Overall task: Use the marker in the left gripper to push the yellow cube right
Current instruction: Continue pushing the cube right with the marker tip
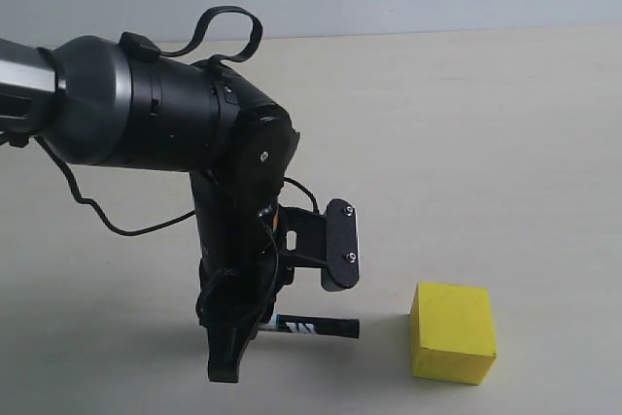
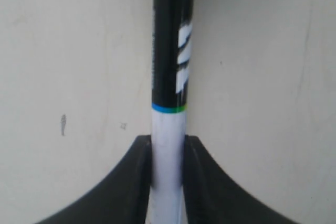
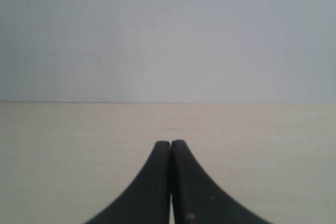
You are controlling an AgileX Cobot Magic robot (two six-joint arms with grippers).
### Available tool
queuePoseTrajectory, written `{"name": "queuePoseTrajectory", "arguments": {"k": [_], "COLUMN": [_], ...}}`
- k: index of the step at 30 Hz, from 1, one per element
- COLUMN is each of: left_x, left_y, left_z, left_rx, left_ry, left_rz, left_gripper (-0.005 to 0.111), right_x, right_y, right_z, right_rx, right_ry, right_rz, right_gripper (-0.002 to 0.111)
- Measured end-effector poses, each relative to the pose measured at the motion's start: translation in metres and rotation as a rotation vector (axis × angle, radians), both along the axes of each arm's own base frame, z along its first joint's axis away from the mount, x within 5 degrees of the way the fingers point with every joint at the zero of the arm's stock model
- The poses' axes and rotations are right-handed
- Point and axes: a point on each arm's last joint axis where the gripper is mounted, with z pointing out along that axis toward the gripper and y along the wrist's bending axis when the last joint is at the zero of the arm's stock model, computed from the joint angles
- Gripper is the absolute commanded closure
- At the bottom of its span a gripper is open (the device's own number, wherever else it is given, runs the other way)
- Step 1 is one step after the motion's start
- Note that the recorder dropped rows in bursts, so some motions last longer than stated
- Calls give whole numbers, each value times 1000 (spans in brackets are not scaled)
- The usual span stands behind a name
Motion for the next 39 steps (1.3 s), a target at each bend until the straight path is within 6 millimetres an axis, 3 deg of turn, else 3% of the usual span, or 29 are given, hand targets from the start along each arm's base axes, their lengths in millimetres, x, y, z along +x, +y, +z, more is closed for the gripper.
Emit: {"name": "queuePoseTrajectory", "arguments": {"k": [16,26,33,39], "left_x": [0,-16,-12,-9], "left_y": [-1,-26,-61,-55], "left_z": [0,-5,5,2], "left_rx": [-7,-69,-144,-75], "left_ry": [-8,-50,-73,-24], "left_rz": [26,-44,-64,-42], "left_gripper": [107,107,107,107], "right_x": [0,0,0,0], "right_y": [0,0,0,0], "right_z": [0,0,0,0], "right_rx": [0,0,0,0], "right_ry": [0,0,0,0], "right_rz": [0,0,0,0], "right_gripper": [108,108,108,108]}}
